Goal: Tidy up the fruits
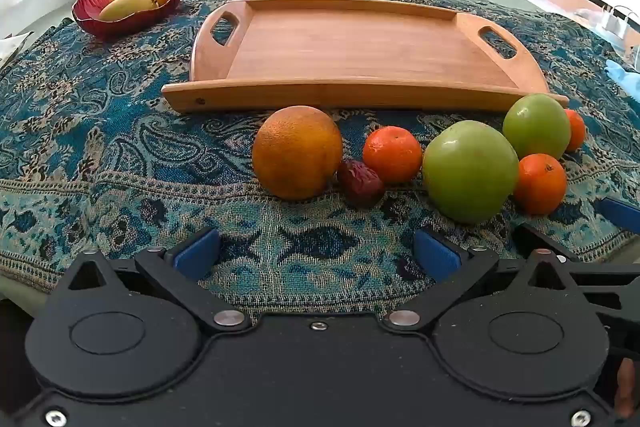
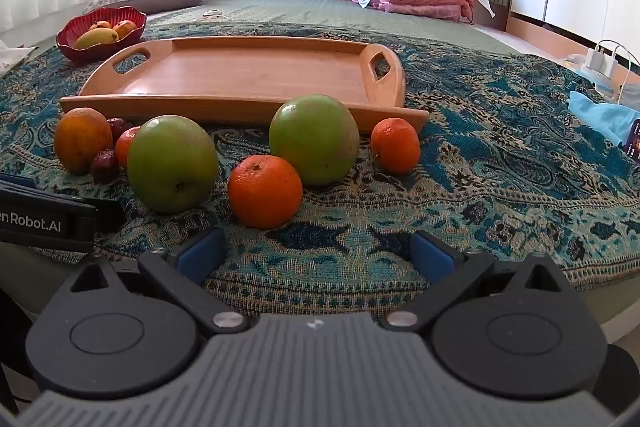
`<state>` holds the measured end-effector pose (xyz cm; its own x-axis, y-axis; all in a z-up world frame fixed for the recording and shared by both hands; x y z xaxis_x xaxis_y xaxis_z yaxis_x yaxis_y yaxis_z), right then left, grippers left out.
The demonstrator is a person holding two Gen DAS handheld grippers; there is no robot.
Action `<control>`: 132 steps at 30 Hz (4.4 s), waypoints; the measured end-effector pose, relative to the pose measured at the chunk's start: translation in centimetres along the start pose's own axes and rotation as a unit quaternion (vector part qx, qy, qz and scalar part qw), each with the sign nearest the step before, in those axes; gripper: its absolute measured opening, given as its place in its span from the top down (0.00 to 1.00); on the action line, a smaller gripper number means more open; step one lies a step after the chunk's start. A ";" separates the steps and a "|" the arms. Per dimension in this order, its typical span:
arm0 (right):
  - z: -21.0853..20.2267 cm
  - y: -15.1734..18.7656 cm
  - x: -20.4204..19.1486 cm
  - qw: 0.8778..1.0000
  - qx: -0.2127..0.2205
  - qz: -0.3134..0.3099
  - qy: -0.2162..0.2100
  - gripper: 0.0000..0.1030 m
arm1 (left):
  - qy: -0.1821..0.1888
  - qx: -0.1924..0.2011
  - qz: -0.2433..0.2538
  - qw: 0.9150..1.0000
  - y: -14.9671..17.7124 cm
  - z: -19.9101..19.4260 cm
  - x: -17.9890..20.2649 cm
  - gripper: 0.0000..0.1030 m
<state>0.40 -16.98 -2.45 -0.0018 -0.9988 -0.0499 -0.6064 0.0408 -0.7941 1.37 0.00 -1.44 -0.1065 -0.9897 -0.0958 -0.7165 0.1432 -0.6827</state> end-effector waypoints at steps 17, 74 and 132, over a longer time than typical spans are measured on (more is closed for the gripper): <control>0.1 0.0 -0.1 1.000 -0.005 -0.003 -0.001 0.00 | 0.003 0.002 -0.004 1.000 0.1 -0.1 0.1 0.00; 0.1 0.0 -0.1 1.000 -0.004 -0.008 0.000 0.00 | 0.000 0.005 0.000 1.000 0.1 -0.3 0.1 0.00; -1.4 -1.7 -1.0 0.998 0.046 0.005 -0.041 0.27 | 0.032 0.078 0.026 0.996 -1.8 -3.3 -0.6 0.36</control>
<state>0.26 -16.09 -0.20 0.0604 -0.9927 -0.1042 -0.5319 0.0564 -0.8450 0.48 0.30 2.21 -0.1879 -0.9781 -0.0900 -0.5932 0.1860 -0.7833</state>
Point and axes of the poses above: each gripper's, at about its wrist camera, not at the fingertips, and z roughly the way its jaws point, x to its right, y to its underside, the point moved 2 cm from there along z, roughly the way its jaws point, and after that the axes turned 7 degrees about z, right-handed, at the moved point
